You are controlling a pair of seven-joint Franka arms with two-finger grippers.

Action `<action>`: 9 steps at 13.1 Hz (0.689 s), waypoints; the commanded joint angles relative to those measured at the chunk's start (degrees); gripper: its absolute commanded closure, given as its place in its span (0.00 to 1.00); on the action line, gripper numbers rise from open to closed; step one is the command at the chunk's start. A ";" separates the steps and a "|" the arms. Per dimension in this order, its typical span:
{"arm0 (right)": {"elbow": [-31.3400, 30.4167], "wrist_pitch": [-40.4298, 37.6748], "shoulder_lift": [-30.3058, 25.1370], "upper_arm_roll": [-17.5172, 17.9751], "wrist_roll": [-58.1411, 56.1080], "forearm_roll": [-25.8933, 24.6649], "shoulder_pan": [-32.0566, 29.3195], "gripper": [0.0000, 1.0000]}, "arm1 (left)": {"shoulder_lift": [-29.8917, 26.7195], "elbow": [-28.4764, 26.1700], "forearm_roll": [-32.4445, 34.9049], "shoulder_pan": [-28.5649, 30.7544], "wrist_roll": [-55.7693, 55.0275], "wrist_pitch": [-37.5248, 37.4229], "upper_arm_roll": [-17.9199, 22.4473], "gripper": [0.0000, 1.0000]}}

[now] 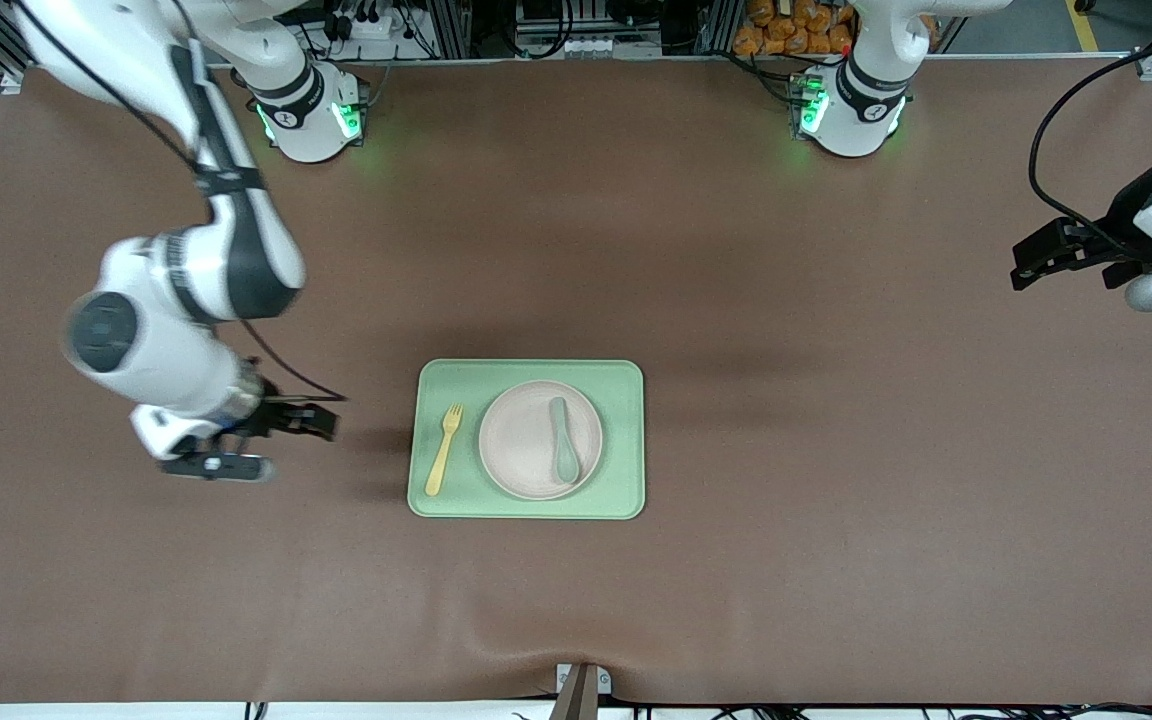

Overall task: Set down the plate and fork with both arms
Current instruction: 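Open the right gripper and withdraw it from the fork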

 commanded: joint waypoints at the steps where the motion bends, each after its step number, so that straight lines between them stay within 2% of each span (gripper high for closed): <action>1: -2.21 -6.48 -8.00 1.30 -10.39 -0.43 -7.54 0.00 | 0.21 0.59 -0.06 -0.41 0.10 -0.41 -0.14 0.00; 4: -2.04 -15.01 -15.38 1.30 -13.06 -0.43 -12.56 0.00 | 0.30 0.59 -2.51 -0.50 0.10 -0.41 -0.14 0.00; 6: -1.25 -19.76 -19.17 1.22 -13.06 -0.96 -13.45 0.00 | 0.56 0.58 -2.61 -0.50 0.10 -0.41 -0.14 0.00; 9: 4.17 -28.45 -20.59 1.04 -12.45 -4.91 -13.19 0.00 | 0.65 0.50 -2.61 -0.32 -0.17 -0.41 -0.14 0.00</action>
